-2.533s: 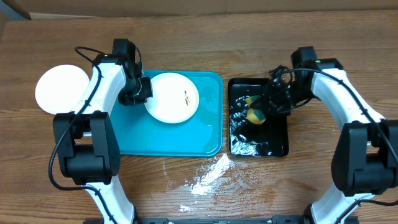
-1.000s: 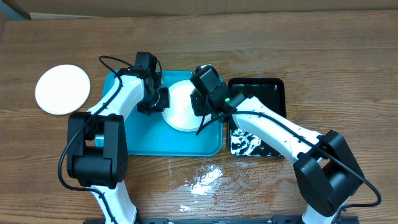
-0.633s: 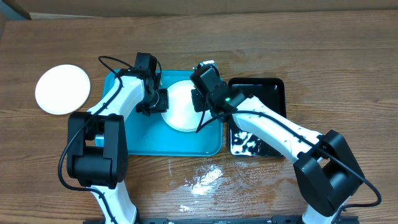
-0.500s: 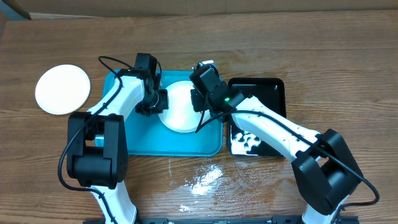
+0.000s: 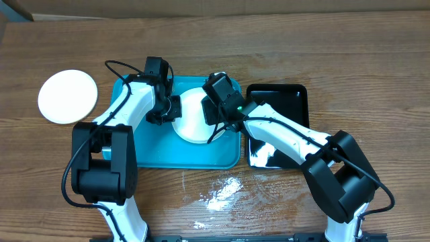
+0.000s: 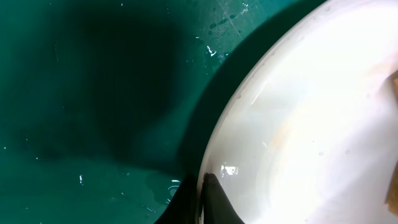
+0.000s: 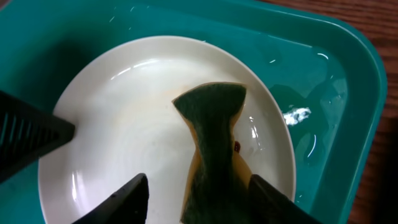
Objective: Clean dirty plates on tray and stack at the side
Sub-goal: 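Scrub the held white plate with the sponge using the right gripper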
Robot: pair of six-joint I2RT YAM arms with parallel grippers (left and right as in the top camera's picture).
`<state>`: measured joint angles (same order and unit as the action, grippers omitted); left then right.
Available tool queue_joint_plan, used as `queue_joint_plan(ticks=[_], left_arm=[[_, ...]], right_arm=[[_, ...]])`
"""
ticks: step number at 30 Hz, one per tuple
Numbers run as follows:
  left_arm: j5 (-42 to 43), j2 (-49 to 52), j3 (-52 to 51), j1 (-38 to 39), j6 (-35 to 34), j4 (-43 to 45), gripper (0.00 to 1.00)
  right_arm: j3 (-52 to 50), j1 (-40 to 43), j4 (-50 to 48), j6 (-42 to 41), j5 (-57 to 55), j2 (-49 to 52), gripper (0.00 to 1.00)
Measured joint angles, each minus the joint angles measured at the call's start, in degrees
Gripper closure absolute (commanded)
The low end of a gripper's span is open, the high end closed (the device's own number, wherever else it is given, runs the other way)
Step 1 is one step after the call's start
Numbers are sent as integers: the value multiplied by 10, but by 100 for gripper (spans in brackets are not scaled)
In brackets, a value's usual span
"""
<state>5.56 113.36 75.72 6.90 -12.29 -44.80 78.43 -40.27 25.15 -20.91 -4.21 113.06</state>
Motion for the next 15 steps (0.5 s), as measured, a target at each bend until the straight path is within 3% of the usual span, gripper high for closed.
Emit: queue_joint_plan(ticks=[7, 10, 11, 14, 15], left_arm=[[0, 0, 0, 0, 0, 0, 96], [0, 0, 0, 0, 0, 0, 96], [0, 0, 0, 0, 0, 0, 96], [0, 0, 0, 0, 0, 0, 96], [0, 0, 0, 0, 0, 0, 96]], right_arm=[[0, 0, 9, 11, 23, 8, 33], [0, 0, -24, 33, 25, 38, 38], [0, 0, -34, 39, 25, 46, 44], [0, 0, -46, 60, 21, 67, 89], [0, 0, -50, 64, 16, 69, 94]])
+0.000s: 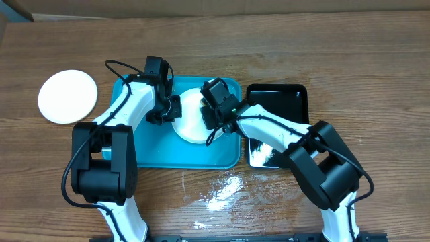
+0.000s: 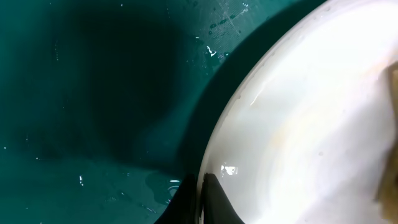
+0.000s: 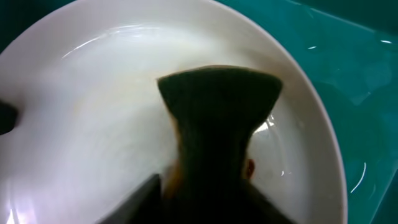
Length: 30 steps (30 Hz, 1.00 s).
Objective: Clean dirty plates on tray and stack at the side
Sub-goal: 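Scrub the held white plate with the sponge using the right gripper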
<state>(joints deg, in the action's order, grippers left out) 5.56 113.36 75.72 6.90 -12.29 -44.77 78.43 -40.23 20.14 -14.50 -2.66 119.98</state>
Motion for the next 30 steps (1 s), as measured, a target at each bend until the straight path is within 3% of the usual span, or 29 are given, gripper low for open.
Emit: queue_joint_plan(ticks=[20, 30], left_arm=[[0, 0, 0, 0, 0, 0, 96], [0, 0, 0, 0, 0, 0, 96]], right_arm=[[0, 0, -122, 100, -57, 15, 96], [9, 0, -96, 115, -72, 40, 96]])
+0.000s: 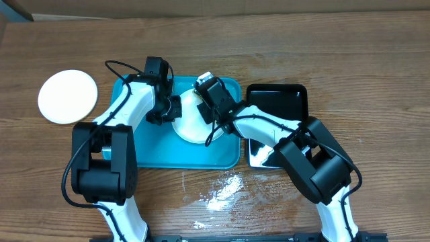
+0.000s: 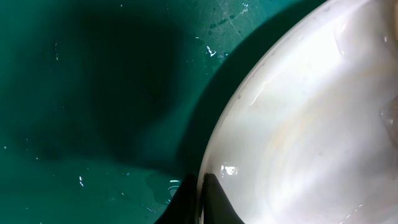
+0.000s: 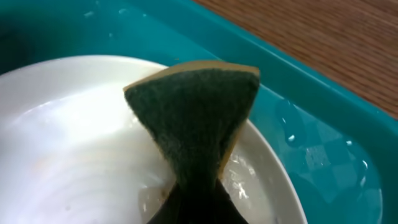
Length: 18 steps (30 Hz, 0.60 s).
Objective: Clean dirty plates on tray and stack at the side
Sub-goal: 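Scrub the held white plate with the sponge using the right gripper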
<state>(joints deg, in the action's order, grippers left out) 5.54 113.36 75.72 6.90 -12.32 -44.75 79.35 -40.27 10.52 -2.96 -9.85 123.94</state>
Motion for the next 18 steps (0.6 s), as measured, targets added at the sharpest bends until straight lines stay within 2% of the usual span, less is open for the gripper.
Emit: queue_joint_plan(ticks=[10, 18], left_arm=[[3, 0, 0, 3, 0, 3, 96], [2, 0, 0, 2, -2, 5, 96]], right_arm=[[14, 0, 117, -63, 20, -22, 96], [12, 1, 133, -110, 43, -46, 96]])
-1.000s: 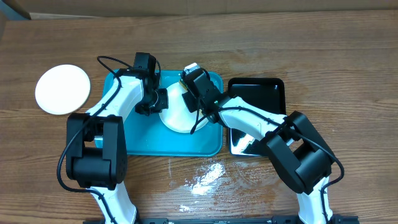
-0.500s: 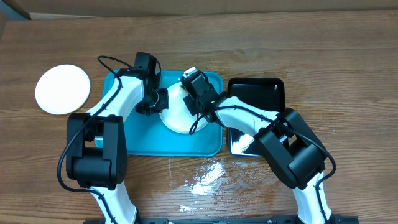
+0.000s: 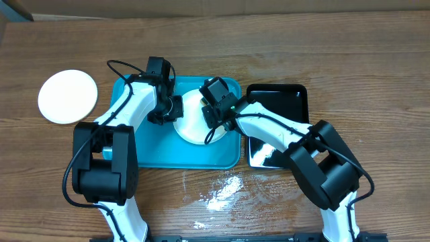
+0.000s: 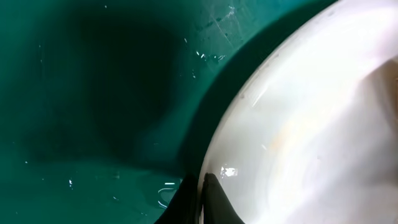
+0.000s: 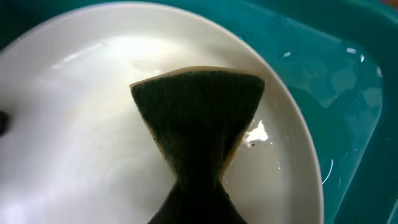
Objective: Clean dirty plates on tray and stack at the side
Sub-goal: 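Scrub the held white plate with the sponge using the right gripper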
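Observation:
A white plate lies in the teal tray. My left gripper is shut on the plate's left rim, one finger over the rim and one under it. My right gripper is shut on a green and yellow sponge, which presses on the wet white plate. A second white plate lies alone on the wooden table at the far left.
A black tray lies to the right of the teal one, partly under my right arm. A puddle of water glints on the table in front of the trays. Water also lies in the teal tray.
The sponge in my right gripper has shifted from the plate's far edge near the tray wall back over the plate's middle. My left gripper still clamps the rim, nudged slightly.
My left gripper held the plate's left rim throughout. My right gripper had the sponge on the plate's right part, then on its middle, then at the far edge by the tray wall, and now on the middle again.

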Robot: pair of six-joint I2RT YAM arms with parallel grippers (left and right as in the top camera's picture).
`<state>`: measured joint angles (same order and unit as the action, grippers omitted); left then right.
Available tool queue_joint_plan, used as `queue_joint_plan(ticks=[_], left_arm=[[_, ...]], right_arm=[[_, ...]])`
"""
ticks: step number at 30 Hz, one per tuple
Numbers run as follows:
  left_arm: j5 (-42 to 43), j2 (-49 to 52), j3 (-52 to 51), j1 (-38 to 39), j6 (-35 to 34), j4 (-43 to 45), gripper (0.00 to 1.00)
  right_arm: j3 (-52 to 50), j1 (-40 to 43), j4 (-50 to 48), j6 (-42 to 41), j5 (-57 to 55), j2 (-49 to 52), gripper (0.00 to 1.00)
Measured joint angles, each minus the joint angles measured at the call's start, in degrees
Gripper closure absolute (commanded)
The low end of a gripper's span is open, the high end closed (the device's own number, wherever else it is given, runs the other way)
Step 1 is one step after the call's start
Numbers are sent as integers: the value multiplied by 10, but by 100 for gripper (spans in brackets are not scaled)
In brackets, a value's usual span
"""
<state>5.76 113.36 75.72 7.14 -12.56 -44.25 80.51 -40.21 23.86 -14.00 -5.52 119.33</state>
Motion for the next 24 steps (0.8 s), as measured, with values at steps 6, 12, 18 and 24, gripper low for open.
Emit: queue_joint_plan(ticks=[6, 12, 18, 24], left_arm=[[0, 0, 0, 0, -7, 0, 96], [0, 0, 0, 0, -7, 0, 96], [0, 0, 0, 0, -7, 0, 96], [0, 0, 0, 0, -7, 0, 96]], right_arm=[[0, 1, -21, -6, 2, -35, 96], [1, 2, -29, -8, 2, -12, 96], [3, 4, -5, -8, 2, 20, 96], [16, 5, 51, -30, 26, 19, 96]])
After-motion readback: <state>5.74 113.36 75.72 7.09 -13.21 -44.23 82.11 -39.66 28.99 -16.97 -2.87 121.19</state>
